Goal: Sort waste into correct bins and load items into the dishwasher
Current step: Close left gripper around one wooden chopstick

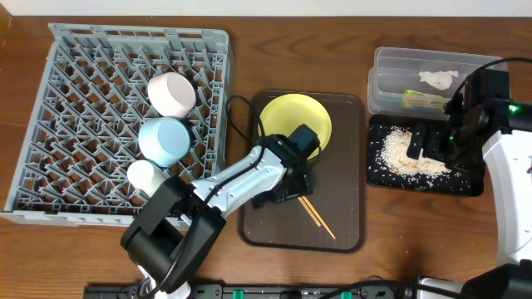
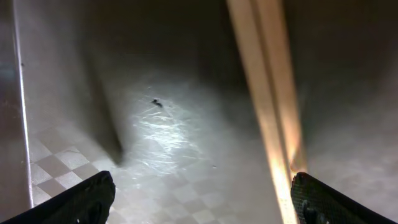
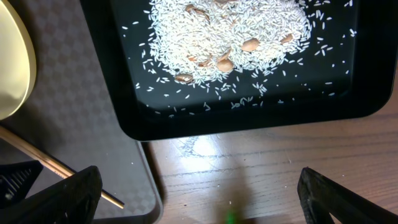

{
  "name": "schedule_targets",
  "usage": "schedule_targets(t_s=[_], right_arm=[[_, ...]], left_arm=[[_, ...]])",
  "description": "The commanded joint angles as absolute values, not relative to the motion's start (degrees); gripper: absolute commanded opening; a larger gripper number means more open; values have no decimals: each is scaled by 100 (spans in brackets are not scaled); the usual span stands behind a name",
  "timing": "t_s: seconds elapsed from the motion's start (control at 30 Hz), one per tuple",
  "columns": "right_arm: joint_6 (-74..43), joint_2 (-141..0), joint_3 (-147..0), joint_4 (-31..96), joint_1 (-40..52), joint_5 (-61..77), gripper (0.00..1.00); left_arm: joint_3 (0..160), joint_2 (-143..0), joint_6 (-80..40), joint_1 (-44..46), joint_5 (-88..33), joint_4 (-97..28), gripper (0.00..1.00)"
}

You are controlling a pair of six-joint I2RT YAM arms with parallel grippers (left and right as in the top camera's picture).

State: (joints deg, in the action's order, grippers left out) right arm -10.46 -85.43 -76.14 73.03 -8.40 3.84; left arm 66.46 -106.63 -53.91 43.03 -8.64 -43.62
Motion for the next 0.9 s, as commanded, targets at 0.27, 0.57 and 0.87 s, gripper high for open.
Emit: schedule_targets(t_s=[0.27, 0.57, 0.87], right_arm=[[-1066, -8438, -7714, 7310, -862, 346, 98], [-1066, -8438, -7714, 7312, -862, 346, 98], [-1066, -8438, -7714, 7314, -862, 346, 98]], left_arm=[[6267, -10748, -5498, 4320, -884, -4213, 92], [6289, -10715, -5498, 4250, -1096, -3841, 92], [6254, -10718, -5500, 4270, -1072, -3850, 92]])
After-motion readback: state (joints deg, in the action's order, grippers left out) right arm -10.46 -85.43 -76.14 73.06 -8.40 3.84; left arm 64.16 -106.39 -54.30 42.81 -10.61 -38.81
